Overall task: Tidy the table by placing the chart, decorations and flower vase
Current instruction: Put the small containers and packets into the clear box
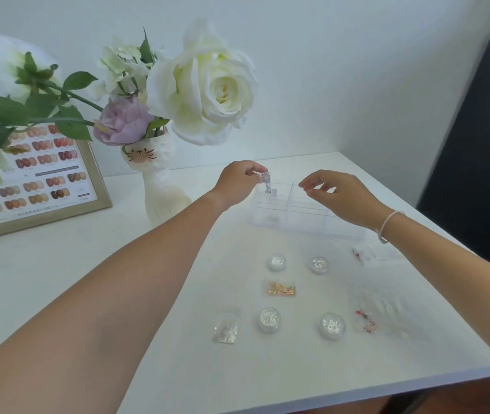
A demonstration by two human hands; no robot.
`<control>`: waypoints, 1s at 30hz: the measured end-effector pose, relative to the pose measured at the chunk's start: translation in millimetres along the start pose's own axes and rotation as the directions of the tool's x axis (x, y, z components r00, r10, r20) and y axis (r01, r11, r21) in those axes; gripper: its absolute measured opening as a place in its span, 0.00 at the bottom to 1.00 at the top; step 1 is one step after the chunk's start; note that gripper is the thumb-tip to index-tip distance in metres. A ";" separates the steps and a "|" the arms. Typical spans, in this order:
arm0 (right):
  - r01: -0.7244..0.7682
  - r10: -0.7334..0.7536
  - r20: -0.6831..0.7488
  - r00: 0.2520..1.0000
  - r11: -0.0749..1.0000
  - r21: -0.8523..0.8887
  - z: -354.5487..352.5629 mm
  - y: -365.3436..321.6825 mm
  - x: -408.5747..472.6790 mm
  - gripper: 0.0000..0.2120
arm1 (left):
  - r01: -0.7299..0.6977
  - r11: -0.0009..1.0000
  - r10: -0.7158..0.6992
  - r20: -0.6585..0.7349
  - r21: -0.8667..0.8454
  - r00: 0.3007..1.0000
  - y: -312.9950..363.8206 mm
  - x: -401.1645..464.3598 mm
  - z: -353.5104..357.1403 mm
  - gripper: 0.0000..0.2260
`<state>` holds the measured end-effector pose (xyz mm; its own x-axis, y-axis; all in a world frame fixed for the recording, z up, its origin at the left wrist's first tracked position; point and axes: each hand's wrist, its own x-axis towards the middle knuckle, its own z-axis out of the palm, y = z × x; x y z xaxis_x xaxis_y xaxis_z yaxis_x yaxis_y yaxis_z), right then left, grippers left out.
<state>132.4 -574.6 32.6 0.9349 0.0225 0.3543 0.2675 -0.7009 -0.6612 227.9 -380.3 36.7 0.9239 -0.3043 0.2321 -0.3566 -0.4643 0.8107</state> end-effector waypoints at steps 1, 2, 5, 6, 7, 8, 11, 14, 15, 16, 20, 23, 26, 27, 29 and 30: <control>0.007 -0.007 0.002 1.000 1.000 0.000 -1.8 -0.5 -4.2 0.07 | 0.004 1.000 -0.004 0.006 0.011 1.000 -0.3 2.5 3.1 0.09; 0.011 -0.011 0.006 1.000 1.000 -0.001 -3.3 -0.9 -7.7 0.07 | 0.010 1.000 -0.010 0.013 0.021 1.000 -0.6 4.8 6.1 0.10; 0.017 -0.017 0.014 1.000 1.000 -0.002 -4.9 -2.2 -15.1 0.07 | 0.021 0.997 -0.025 0.054 0.080 0.998 -2.3 9.2 13.8 0.13; 0.019 -0.019 0.016 1.000 1.000 -0.004 -4.8 -2.7 -16.8 0.07 | 0.016 0.994 -0.024 0.076 0.108 0.997 -3.3 9.9 15.7 0.14; 0.022 -0.022 0.019 1.000 1.000 -0.004 -4.6 -3.3 -18.1 0.07 | 0.006 0.990 -0.019 0.093 0.141 0.996 -4.6 9.9 17.3 0.14; 0.027 -0.027 0.023 0.999 1.000 -0.004 -4.2 -4.1 -19.2 0.08 | -0.006 0.985 -0.011 0.100 0.173 0.995 -6.0 9.2 18.1 0.14; 0.038 -0.038 0.036 0.999 0.999 -0.001 -1.2 -8.7 -22.6 0.08 | -0.045 0.968 0.026 0.081 0.246 0.996 -10.3 4.2 15.3 0.14; 0.051 -0.051 0.052 0.997 0.999 0.008 4.9 -16.1 -27.7 0.11 | -0.083 0.957 0.068 0.065 0.279 0.996 -14.1 -4.4 6.6 0.14; 0.058 -0.058 0.063 0.996 0.998 0.008 7.9 -18.7 -30.0 0.11 | -0.091 0.958 0.078 0.058 0.271 0.995 -15.1 -8.9 3.2 0.14; 0.066 -0.066 0.078 0.995 0.998 0.007 11.2 -21.2 -32.7 0.11 | -0.101 0.961 0.091 0.050 0.259 0.995 -15.8 -14.4 -0.3 0.13; 0.098 -0.096 0.167 0.981 0.995 -0.008 24.6 -30.2 -47.2 0.09 | -0.146 0.959 0.146 0.019 0.243 0.989 -19.1 -45.3 -13.0 0.12; 0.125 -0.113 0.254 0.961 0.992 -0.034 32.5 -37.9 -61.0 0.11 | -0.158 0.966 0.154 0.036 0.204 0.987 -23.4 -75.7 -20.8 0.11; 0.151 -0.119 0.320 0.940 0.986 -0.077 39.0 -42.9 -74.1 0.13 | -0.155 0.969 0.140 0.091 0.192 0.986 -28.9 -108.4 -27.8 0.09; 0.155 -0.121 0.333 0.935 0.985 -0.078 40.3 -43.8 -77.7 0.13 | -0.153 0.970 0.133 0.116 0.189 0.984 -30.7 -119.1 -29.6 0.09; 0.161 -0.122 0.361 0.925 0.984 -0.080 41.9 -45.2 -83.6 0.13 | -0.156 0.972 0.127 0.164 0.176 0.978 -34.0 -139.3 -32.3 0.09; 0.163 -0.115 0.379 0.918 0.982 -0.096 42.6 -45.7 -85.7 0.12 | -0.158 0.972 0.125 0.188 0.174 0.974 -35.3 -148.3 -33.4 0.09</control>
<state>50.0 -514.1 4.3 0.9162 0.3712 0.1510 0.3922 -0.7533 -0.5279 108.1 -291.0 -8.3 0.8294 -0.5108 0.2264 -0.5170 -0.5480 0.6576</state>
